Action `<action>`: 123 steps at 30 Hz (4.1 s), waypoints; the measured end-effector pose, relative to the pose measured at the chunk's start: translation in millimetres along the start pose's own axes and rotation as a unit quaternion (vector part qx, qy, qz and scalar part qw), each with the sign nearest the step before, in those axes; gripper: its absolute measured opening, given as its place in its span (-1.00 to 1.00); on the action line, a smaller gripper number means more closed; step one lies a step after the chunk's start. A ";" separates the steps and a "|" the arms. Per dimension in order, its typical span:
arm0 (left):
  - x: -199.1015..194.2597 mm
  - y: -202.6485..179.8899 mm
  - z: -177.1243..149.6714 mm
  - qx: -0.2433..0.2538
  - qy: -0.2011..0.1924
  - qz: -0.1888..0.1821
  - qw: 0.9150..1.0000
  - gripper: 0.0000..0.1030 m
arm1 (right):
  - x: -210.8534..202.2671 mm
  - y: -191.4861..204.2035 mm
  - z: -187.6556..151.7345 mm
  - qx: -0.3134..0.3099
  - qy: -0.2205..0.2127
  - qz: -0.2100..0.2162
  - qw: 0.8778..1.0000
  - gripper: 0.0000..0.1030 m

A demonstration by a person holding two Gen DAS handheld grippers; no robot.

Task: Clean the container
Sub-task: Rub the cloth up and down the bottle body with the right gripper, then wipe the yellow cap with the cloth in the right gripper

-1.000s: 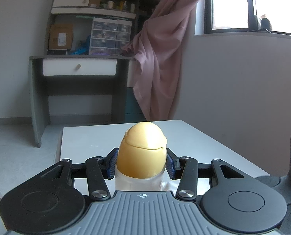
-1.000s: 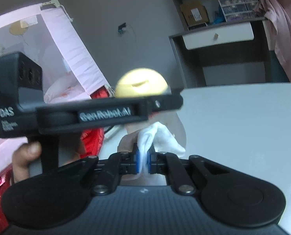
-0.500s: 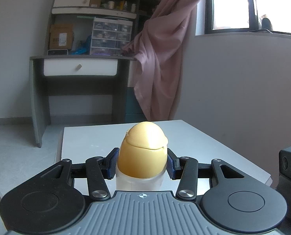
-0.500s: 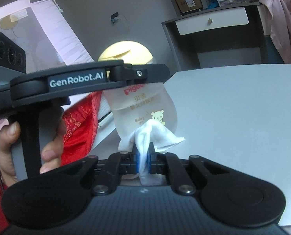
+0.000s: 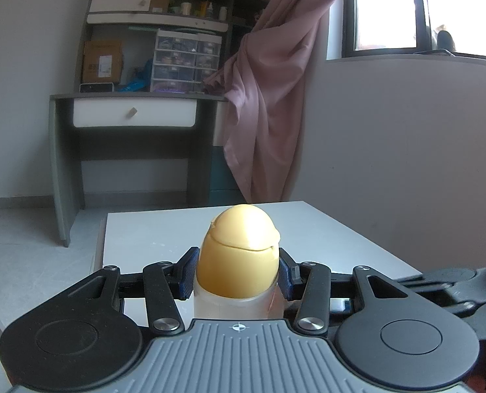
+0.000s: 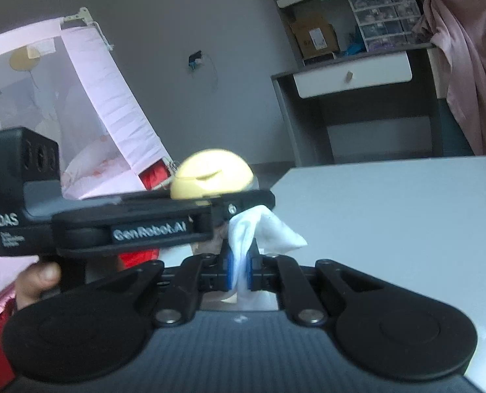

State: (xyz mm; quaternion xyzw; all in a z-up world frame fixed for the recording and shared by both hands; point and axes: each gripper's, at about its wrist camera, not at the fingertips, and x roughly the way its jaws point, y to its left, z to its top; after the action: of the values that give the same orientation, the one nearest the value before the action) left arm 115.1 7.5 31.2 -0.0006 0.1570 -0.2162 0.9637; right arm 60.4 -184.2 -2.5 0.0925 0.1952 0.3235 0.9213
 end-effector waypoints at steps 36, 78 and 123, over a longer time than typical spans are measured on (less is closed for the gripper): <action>-7.6 3.2 -3.6 -0.001 -0.005 0.000 1.000 -0.07 | 16.0 -20.0 1.8 0.020 0.007 -0.013 1.000 -0.85; -0.8 6.7 4.6 0.001 -0.001 -0.001 1.000 -0.07 | 13.6 -37.0 -2.3 0.045 0.009 -0.063 0.997 -0.85; -2.0 -1.7 -0.8 0.014 -0.006 0.001 1.000 -0.11 | -4.8 2.7 50.0 -0.008 -0.063 -0.010 0.998 -0.85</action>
State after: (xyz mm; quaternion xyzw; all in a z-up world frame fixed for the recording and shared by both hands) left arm 112.4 6.8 31.1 0.0121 0.1480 -0.2173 0.9647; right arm 76.5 -187.4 45.1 0.1034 0.1354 0.3093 0.9356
